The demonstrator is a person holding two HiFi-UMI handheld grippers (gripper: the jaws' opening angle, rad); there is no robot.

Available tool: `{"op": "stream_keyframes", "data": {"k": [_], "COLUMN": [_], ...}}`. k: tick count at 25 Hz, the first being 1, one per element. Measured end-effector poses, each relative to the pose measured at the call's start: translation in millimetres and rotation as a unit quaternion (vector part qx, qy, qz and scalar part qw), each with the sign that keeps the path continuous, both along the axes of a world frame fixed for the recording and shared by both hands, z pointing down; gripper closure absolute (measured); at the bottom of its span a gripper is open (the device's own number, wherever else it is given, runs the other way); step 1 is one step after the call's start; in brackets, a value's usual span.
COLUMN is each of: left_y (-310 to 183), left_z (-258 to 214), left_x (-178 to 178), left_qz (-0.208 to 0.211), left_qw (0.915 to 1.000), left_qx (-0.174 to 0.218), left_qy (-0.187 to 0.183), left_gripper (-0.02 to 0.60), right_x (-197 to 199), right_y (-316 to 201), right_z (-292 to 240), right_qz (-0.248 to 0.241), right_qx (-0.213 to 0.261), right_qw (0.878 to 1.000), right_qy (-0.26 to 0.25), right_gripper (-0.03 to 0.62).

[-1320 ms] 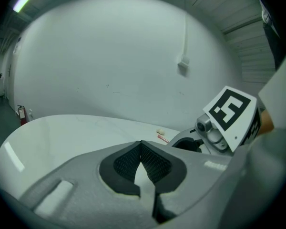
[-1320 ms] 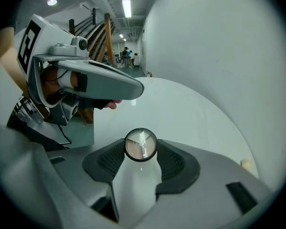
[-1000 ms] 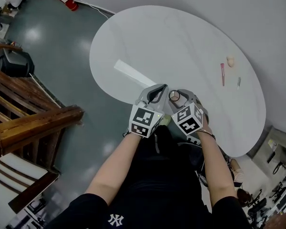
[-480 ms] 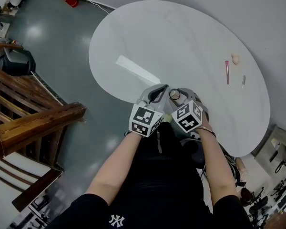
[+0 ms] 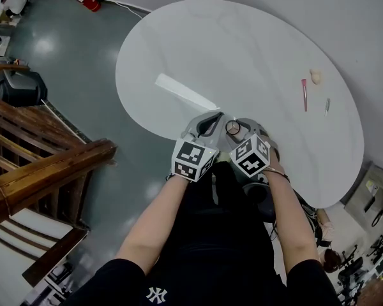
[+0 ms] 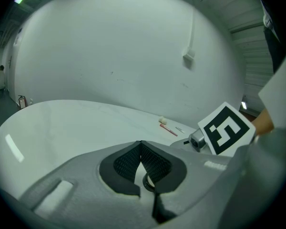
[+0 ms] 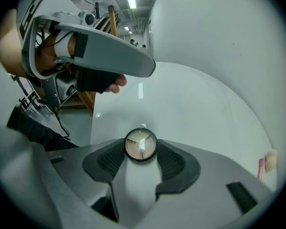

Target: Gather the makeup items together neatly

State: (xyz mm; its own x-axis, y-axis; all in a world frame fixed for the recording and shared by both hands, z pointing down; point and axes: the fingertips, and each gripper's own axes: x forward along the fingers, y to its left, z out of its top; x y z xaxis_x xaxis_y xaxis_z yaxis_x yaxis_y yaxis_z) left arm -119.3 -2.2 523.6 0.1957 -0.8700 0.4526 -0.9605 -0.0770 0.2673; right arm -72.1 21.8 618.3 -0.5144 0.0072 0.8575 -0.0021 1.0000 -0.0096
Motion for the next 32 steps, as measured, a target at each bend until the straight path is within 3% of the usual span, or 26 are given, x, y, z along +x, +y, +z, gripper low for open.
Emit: {"op": "stream_keyframes", "data": {"k": [10,21,28,32], "left_y": [-6,-17,-25,-36], "left_z": [-4,-21,-38,-53], "left_x": [1,16,31,44], "left_qz": [0.009,0.031,0.048,0.062], "left_qw": [1.0,0.9994,0.9986,0.9976], "left_qx": [0.0,0.009,0.017,0.027], "left_qy": [-0.001,-0.01,-0.012,-0.014], "left_gripper": [0.574,0.574,0.574,0.574], "right_x": [3,16,28,37], "right_y": [-2,-10,-21,-35], "right_z": [-7,-40,-69,-89], "right_qz": [-0.004,0.028,0.048,0.074], "right_qx": [-0.001,0.005,0.028,0.051], "right_qw": [1.0,0.999,0.998,0.995], "right_qy": [0.007,-0.02,-0.039,-0.051], "right_gripper": [0.345,0.353,0.419,0.493]}}
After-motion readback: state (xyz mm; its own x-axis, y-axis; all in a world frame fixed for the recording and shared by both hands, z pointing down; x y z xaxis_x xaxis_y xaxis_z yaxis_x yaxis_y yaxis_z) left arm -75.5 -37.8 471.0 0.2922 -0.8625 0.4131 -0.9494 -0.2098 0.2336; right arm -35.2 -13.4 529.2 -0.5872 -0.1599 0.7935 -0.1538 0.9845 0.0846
